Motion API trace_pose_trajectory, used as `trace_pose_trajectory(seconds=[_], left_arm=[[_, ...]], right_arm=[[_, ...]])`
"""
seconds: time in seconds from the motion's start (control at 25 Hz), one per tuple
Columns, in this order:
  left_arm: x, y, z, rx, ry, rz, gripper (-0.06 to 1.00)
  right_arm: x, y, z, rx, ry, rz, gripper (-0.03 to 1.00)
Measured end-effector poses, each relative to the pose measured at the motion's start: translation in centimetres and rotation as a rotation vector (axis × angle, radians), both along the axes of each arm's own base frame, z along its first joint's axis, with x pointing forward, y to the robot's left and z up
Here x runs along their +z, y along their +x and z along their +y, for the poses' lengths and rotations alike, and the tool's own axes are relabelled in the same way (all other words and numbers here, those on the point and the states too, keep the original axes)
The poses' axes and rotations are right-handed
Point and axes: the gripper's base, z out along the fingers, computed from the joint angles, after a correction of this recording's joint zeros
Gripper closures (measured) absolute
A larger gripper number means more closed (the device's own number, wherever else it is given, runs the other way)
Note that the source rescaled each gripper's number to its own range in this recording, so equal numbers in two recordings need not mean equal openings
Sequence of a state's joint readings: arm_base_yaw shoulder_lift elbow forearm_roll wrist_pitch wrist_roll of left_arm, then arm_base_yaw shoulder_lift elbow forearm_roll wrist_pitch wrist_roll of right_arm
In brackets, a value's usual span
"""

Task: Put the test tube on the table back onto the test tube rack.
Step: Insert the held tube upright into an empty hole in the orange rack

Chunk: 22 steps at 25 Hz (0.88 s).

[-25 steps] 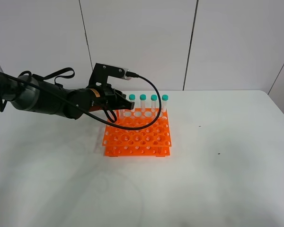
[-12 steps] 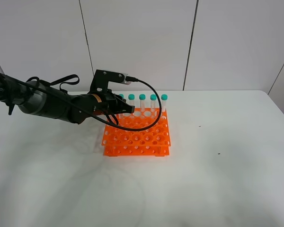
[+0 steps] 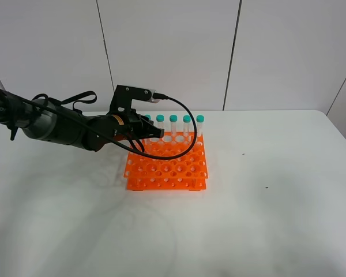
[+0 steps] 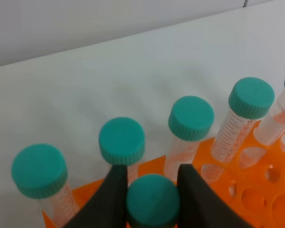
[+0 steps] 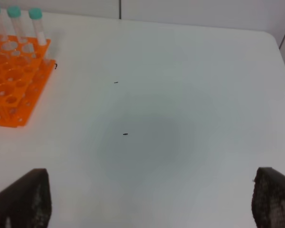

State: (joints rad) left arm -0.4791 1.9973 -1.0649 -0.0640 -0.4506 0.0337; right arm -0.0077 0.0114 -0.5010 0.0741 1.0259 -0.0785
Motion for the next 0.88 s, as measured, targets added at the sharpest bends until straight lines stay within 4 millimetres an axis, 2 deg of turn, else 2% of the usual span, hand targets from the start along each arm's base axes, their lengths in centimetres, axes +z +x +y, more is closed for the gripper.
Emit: trace_pose_trajectory(seconds=[0.88], left_arm=[[-0.29,-0.38,0.2,-0.01,0.021,0.001,0.93]], right_arm=[[0.0,0.0,0.0,0.0,0.0,0.0,0.05]])
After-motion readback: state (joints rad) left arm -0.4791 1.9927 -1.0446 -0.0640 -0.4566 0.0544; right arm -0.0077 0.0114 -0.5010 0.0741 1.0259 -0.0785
